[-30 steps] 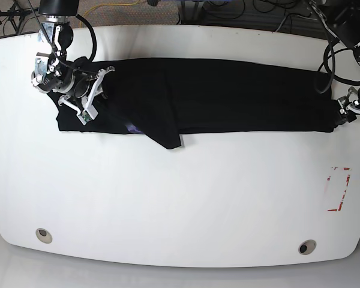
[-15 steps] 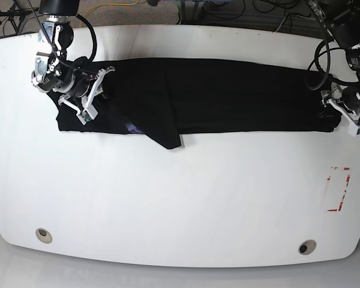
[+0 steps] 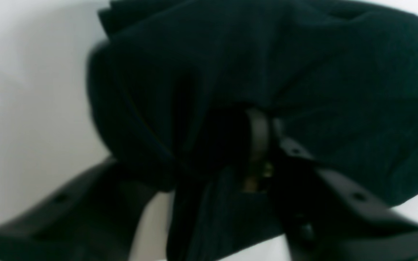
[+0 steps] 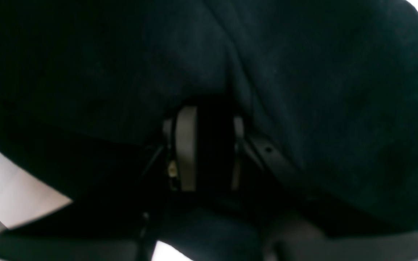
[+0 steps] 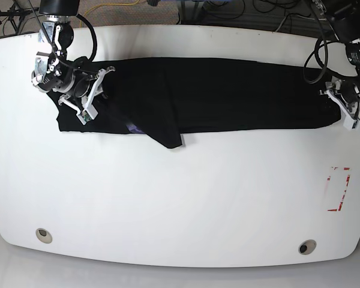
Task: Fold the T-shirt properly
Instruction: 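Fold the strip's end held by the left gripper toward the right gripper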
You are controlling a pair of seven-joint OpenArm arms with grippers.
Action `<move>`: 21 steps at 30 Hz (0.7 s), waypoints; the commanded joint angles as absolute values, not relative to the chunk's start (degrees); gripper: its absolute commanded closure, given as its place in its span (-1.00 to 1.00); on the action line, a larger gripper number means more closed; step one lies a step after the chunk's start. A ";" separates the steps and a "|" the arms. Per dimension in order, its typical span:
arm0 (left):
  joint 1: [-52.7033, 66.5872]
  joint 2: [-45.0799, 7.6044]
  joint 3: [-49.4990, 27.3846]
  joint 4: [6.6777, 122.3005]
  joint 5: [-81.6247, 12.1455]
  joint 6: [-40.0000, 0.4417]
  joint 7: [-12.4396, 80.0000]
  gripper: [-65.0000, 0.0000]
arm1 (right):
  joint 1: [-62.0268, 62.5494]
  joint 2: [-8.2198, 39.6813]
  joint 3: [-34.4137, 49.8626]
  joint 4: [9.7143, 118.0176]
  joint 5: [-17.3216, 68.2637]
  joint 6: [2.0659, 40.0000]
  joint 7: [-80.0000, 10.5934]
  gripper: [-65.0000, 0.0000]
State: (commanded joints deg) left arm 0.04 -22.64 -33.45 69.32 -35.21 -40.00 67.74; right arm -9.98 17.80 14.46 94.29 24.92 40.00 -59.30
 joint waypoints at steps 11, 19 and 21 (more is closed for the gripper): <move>1.45 -22.55 -31.43 82.07 -35.21 -40.00 67.74 0.86 | -9.89 16.57 14.46 94.29 24.66 40.00 -59.30 0.64; 2.95 -22.55 -25.71 99.21 -35.12 -40.00 67.91 0.86 | -9.89 16.22 14.37 94.11 24.66 40.00 -59.30 0.64; 3.30 -22.46 -22.99 102.99 -35.12 -40.00 68.97 0.86 | -9.89 16.22 14.37 94.11 24.66 40.00 -59.30 0.64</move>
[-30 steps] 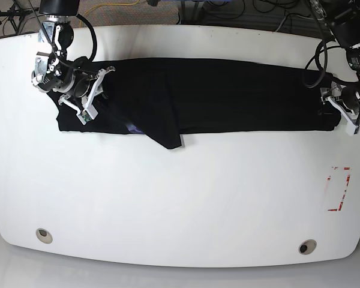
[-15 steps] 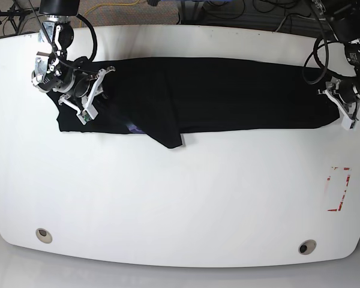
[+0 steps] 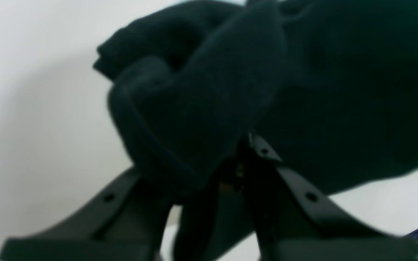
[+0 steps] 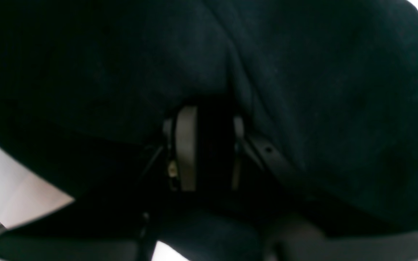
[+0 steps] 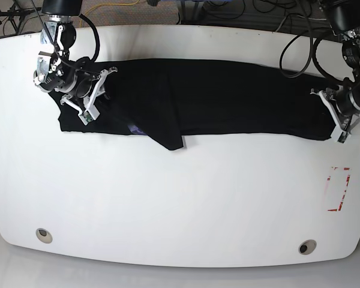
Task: Fold the T-shirt properly
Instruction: 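Fold the strip's end held by the left gripper toward the right gripper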
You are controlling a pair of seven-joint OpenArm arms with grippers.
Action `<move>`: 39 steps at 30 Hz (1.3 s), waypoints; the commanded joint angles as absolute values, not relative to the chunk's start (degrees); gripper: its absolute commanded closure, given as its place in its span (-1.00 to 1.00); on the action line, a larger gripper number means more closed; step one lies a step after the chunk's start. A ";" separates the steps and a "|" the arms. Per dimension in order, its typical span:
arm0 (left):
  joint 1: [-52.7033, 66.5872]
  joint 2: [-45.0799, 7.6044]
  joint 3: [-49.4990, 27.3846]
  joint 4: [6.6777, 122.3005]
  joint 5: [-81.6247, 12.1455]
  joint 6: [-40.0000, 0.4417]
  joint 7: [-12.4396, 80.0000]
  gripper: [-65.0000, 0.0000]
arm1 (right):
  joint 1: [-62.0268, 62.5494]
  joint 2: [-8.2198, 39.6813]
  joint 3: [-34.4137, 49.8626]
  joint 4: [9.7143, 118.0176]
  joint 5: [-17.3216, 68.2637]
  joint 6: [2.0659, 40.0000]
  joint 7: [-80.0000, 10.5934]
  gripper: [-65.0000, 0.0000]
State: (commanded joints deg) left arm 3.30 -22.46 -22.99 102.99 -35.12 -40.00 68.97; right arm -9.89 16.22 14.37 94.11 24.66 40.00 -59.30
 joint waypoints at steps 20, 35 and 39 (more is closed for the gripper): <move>-2.15 -6.55 -11.30 110.02 -35.12 -33.54 76.09 0.85 | -9.89 16.22 14.37 94.29 24.66 40.00 -59.30 0.64; -2.51 1.19 -9.10 102.46 -35.12 -29.14 75.91 0.85 | -9.89 16.13 14.37 94.29 24.92 40.00 -59.30 0.64; -2.51 1.45 -9.10 101.76 -35.12 -28.97 74.51 0.85 | -9.89 16.13 14.37 94.29 24.92 40.00 -59.30 0.64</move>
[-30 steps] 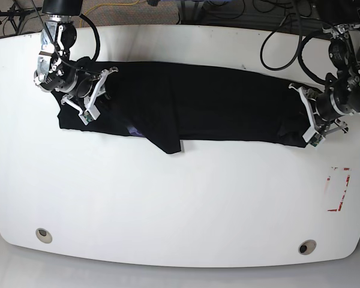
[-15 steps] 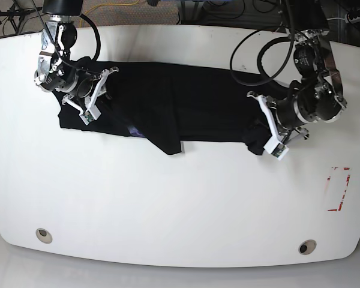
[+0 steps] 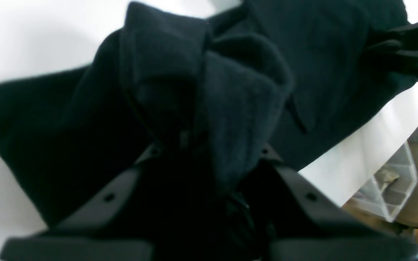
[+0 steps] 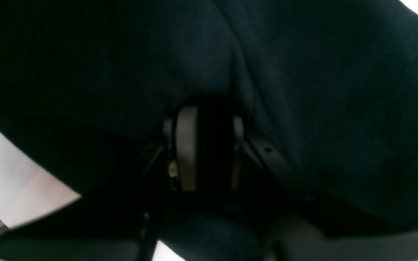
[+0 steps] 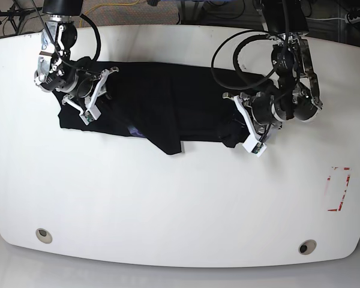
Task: Fold the T-shirt properly
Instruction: 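Fold the strip's end held by the left gripper toward the right gripper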
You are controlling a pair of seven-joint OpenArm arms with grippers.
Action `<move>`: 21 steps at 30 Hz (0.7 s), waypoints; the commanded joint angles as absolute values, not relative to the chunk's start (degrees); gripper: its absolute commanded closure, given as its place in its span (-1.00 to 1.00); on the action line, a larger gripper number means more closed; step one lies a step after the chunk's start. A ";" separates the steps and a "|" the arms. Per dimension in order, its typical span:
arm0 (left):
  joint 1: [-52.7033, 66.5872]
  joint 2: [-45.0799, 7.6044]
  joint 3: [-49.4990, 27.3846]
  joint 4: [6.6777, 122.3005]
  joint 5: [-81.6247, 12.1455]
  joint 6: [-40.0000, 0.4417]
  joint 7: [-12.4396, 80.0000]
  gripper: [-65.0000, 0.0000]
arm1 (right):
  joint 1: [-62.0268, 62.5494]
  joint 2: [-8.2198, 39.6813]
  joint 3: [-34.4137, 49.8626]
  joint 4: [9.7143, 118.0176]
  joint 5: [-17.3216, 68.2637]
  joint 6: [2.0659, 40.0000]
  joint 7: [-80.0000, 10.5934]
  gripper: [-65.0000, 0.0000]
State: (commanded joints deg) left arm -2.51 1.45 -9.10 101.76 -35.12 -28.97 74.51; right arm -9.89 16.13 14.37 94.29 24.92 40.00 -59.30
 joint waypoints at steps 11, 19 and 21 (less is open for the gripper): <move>-3.74 3.47 -9.01 101.58 -35.03 -28.97 74.15 0.78 | -9.89 16.13 14.37 94.29 24.92 40.00 -59.30 0.64; -4.44 3.56 -7.43 101.76 -35.30 -28.97 74.42 0.04 | -9.89 16.13 14.11 94.29 24.92 40.00 -59.30 0.64; -4.53 3.47 -5.58 101.93 -35.38 -28.97 74.95 -0.12 | -9.89 16.13 14.11 94.29 24.92 40.00 -59.30 0.64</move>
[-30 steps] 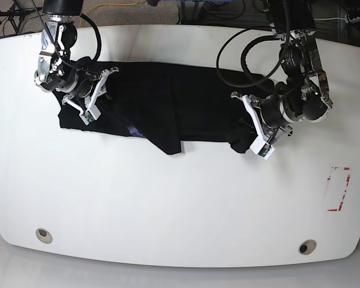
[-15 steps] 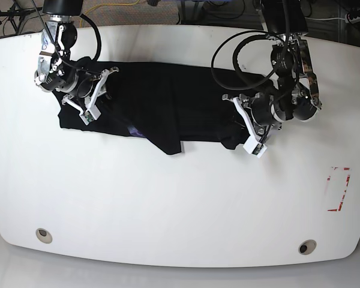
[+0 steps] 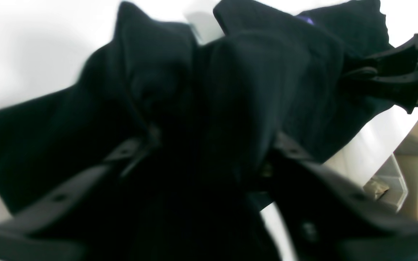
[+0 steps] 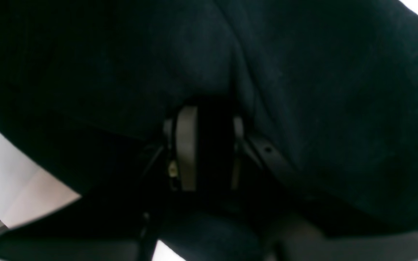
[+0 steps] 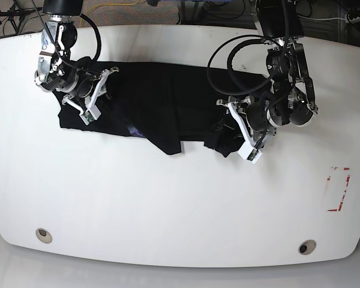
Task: Fold the T-shirt properly
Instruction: 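Fold the strip's end held by the left gripper toward the right gripper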
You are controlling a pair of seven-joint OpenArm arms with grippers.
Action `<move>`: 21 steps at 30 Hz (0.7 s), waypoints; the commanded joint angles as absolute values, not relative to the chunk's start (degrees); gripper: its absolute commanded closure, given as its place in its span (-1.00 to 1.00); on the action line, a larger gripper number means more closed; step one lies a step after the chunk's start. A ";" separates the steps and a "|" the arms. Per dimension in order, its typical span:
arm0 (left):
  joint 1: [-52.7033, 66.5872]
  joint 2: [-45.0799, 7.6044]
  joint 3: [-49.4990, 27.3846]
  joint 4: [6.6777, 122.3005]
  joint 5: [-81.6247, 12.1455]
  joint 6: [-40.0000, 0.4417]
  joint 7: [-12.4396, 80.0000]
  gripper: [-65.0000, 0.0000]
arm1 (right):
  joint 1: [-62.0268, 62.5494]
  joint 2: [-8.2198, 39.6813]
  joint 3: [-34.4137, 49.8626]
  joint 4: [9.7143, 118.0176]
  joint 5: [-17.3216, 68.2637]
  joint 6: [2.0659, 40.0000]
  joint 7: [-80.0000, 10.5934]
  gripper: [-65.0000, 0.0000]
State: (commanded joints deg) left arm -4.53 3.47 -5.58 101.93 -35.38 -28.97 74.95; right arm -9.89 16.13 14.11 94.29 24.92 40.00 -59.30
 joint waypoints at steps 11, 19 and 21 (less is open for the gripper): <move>-9.01 3.12 -1.10 104.22 -40.66 -29.41 80.00 -0.18 | -9.45 16.13 14.11 94.29 24.92 40.00 -59.30 0.64; -10.86 -2.33 -6.81 106.07 -44.35 -29.41 80.00 -0.18 | -8.92 14.81 14.29 94.37 24.92 40.00 -59.30 0.64; -10.95 -3.30 -9.01 104.92 -42.59 -29.32 80.00 -0.18 | -8.92 14.81 14.29 94.37 24.92 40.00 -59.30 0.64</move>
